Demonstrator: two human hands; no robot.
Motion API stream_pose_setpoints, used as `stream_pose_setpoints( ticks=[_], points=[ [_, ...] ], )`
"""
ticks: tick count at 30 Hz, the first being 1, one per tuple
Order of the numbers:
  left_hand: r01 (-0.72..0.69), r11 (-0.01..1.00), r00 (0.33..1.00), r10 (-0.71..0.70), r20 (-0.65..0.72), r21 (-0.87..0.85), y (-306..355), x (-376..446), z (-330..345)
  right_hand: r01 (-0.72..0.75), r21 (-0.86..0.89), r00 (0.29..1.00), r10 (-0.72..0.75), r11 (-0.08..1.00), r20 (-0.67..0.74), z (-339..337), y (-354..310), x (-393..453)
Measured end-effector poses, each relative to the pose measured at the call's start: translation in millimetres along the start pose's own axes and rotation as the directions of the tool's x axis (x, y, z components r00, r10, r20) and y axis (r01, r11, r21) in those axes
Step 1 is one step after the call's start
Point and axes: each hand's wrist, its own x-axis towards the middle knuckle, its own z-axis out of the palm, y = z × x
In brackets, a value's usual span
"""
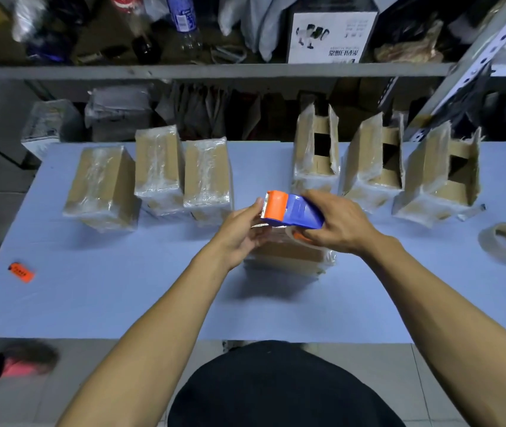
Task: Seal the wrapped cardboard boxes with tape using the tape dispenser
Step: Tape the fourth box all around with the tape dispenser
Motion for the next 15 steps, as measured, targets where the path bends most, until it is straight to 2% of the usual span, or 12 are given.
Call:
stream_pose_setpoints(
  ticks=[2,4,8,15],
  points=[
    [0.106,0.990,0.994,-0.106,0.006,-0.093,1.1,0.3,0.3,0.005,0.004,1.000,-0.005,1.000,0.005,0.3,0.5,-1.0],
    [0.171,0.979,0.985,-0.169,0.025,-0.111,0.9,1.8,0.9,0.009,0.002,1.000,-0.009,1.000,0.014,0.5,0.9,-1.0],
    [0.171,0.982,0.982,-0.163,0.094,-0.077,0.2,4.4,5.7,-0.003,0.018,1.000,0.003,1.000,0.023,-0.7,0.2,-1.2],
    [0.180,0.975,0.981,-0.168,0.095,-0.134,-3.2,4.1,3.2,-0.017,0.034,0.999,0.016,0.999,0.034,-2.3,0.2,-2.7]
  ],
)
